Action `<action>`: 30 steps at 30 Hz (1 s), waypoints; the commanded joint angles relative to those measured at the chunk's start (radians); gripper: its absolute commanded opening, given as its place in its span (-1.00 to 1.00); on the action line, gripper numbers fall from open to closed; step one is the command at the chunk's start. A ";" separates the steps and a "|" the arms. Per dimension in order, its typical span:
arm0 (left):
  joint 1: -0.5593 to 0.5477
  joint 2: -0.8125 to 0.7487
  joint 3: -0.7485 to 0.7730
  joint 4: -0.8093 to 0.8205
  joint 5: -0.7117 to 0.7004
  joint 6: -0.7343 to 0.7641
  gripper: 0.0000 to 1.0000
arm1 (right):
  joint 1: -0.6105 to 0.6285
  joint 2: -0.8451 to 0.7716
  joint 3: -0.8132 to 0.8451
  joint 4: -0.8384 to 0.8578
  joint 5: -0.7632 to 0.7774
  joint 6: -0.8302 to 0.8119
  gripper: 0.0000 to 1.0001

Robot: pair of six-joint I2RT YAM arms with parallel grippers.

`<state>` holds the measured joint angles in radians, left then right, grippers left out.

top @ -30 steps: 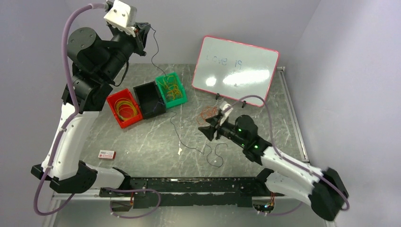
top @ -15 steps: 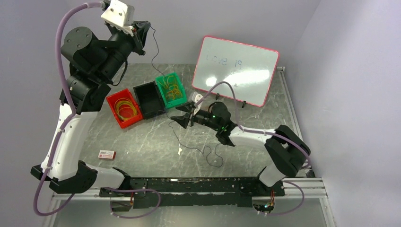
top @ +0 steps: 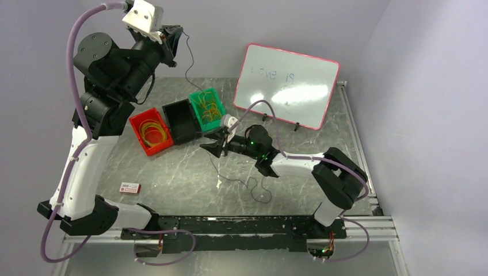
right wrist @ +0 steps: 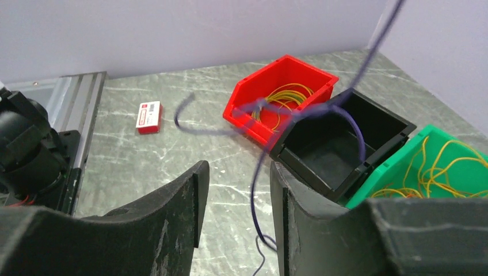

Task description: Untangle the cables

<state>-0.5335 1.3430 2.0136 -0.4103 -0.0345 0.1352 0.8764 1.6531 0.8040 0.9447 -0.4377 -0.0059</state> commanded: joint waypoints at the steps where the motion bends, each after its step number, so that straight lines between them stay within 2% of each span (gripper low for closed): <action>1: 0.004 -0.011 0.007 0.013 0.019 0.009 -0.86 | 0.006 -0.065 -0.005 0.008 0.006 -0.018 -0.07; 4: 0.003 -0.013 0.004 0.015 0.023 0.005 -0.86 | 0.013 -0.063 0.016 -0.034 -0.033 -0.016 -0.12; 8: 0.004 -0.016 0.002 0.022 0.028 0.001 -0.86 | 0.027 -0.020 0.050 -0.065 -0.024 -0.014 -0.52; 13: 0.004 -0.022 -0.002 0.024 0.021 0.007 -0.86 | 0.027 0.017 0.038 -0.055 0.065 0.023 -0.97; 14: 0.003 -0.024 -0.002 0.027 0.018 0.009 -0.86 | 0.028 0.018 0.032 -0.065 0.086 0.031 -1.00; 18: 0.004 -0.023 0.004 0.036 -0.023 0.015 -0.86 | 0.030 -0.003 -0.008 -0.154 0.155 0.076 -1.00; 23: 0.003 -0.012 0.031 0.055 -0.105 0.028 -0.86 | 0.040 -0.046 -0.151 -0.232 0.228 0.142 -1.00; 30: 0.003 0.003 0.079 0.103 -0.200 0.040 -0.86 | 0.070 -0.110 -0.332 -0.228 0.303 0.218 -1.00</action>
<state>-0.5335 1.3422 2.0396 -0.3790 -0.1589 0.1562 0.9276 1.5913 0.5190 0.7216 -0.1982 0.1558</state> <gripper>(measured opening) 0.073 0.015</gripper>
